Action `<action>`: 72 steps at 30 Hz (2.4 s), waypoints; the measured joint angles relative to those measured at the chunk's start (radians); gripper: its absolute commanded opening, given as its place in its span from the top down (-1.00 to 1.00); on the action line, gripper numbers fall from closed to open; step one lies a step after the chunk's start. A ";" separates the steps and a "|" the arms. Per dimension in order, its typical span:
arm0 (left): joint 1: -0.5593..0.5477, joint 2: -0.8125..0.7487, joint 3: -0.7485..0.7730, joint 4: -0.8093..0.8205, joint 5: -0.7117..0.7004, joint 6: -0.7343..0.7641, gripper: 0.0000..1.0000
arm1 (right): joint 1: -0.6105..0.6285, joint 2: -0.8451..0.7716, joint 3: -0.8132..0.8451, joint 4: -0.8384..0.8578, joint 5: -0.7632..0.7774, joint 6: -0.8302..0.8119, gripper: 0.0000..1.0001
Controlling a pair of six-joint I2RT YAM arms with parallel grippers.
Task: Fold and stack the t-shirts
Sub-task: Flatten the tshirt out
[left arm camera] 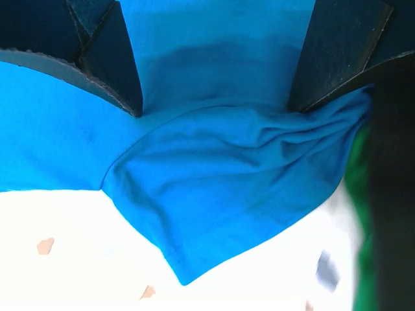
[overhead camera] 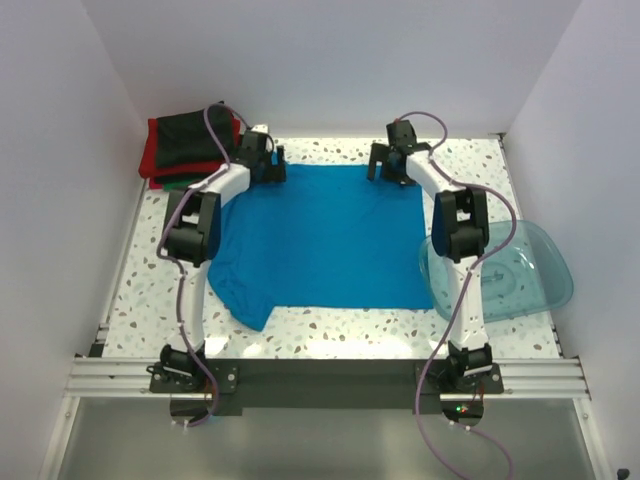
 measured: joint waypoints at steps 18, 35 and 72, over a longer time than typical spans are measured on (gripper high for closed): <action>-0.044 -0.092 0.148 -0.259 -0.011 0.021 -1.00 | 0.005 -0.037 0.103 -0.081 -0.027 -0.109 -0.97; -0.092 -1.301 -1.096 -0.480 -0.167 -0.544 -0.88 | 0.474 -1.081 -1.052 0.115 0.079 0.081 -0.97; -0.005 -1.183 -1.093 -0.565 -0.394 -0.722 1.00 | 0.480 -1.014 -1.285 0.092 0.298 0.267 -0.97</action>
